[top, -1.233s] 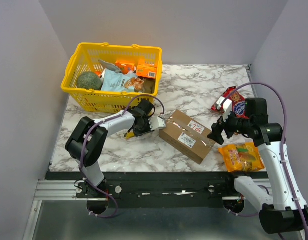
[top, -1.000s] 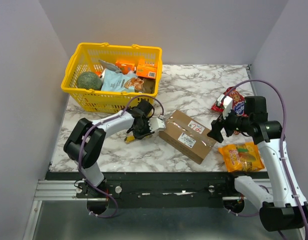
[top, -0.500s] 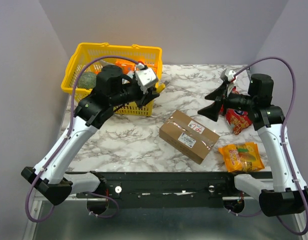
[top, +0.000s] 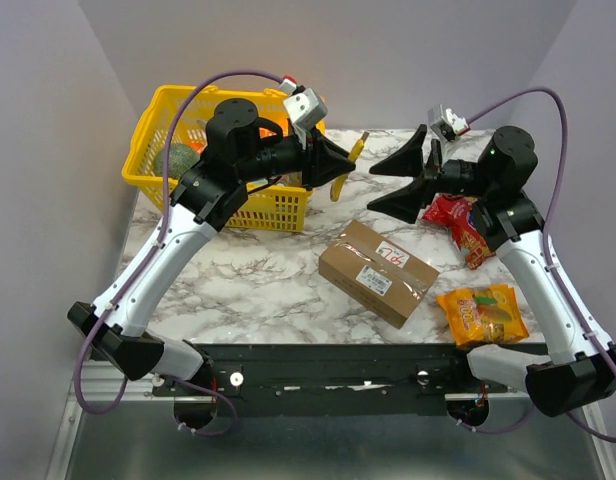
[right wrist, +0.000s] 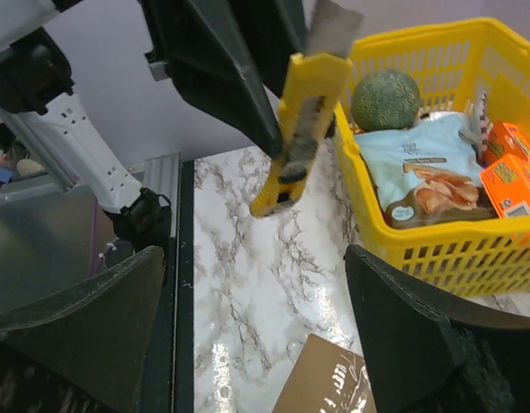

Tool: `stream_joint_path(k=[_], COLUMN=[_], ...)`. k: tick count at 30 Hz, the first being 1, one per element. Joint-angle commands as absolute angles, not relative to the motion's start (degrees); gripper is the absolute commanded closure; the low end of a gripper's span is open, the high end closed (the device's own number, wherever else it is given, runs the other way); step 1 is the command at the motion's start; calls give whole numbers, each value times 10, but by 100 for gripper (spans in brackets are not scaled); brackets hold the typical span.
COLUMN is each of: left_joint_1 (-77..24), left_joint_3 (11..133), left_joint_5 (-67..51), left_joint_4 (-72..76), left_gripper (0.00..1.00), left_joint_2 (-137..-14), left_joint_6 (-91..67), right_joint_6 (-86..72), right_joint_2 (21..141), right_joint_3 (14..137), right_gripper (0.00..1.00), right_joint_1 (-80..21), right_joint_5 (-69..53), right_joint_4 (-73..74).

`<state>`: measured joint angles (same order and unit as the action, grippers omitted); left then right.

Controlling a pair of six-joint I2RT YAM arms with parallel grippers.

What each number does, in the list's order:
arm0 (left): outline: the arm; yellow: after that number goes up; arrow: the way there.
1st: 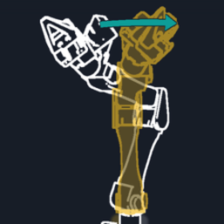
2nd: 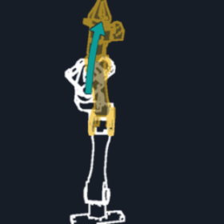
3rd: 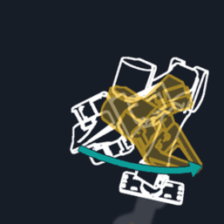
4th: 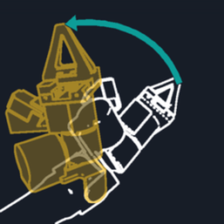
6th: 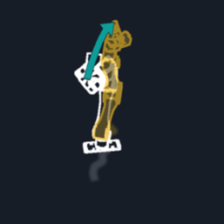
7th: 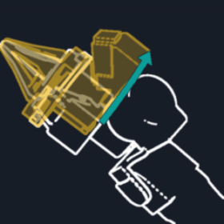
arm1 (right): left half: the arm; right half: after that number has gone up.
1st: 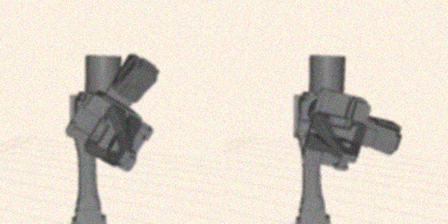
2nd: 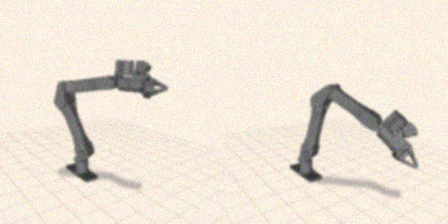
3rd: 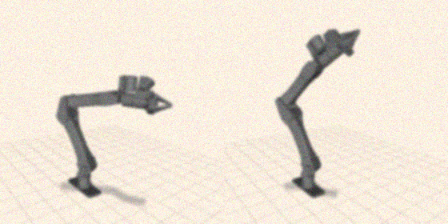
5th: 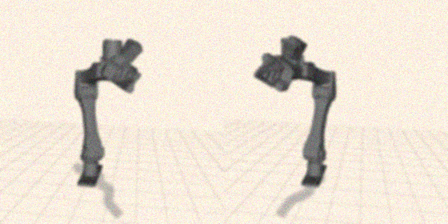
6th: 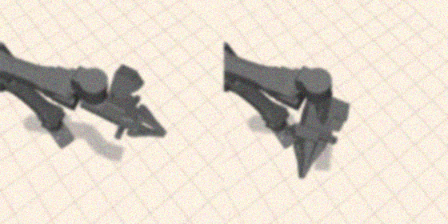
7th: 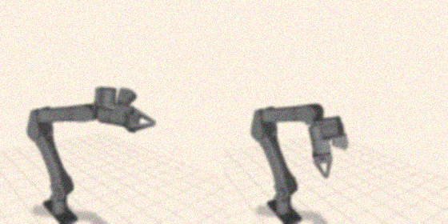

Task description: Unpack the express box

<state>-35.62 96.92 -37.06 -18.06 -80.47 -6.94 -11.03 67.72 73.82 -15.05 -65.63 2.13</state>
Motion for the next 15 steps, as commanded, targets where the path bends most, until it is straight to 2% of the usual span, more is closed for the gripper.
stream_joint_path(k=[1,11,15], left_joint_1=[-371,-396,-396], left_joint_3=[991,1007,1014], left_joint_5=[-429,-424,-417], left_joint_4=[-165,-150,-140], left_gripper=[100,100,100], left_joint_2=[-802,-807,-811], left_joint_6=[-89,-105,-114], right_joint_6=[-138,-136,-131], right_joint_2=[679,729,743], right_joint_3=[757,802,816], right_gripper=[7,7,14], right_joint_1=[-170,-208,-228], right_joint_5=[-640,-629,-630], right_joint_4=[-23,-26,-25])
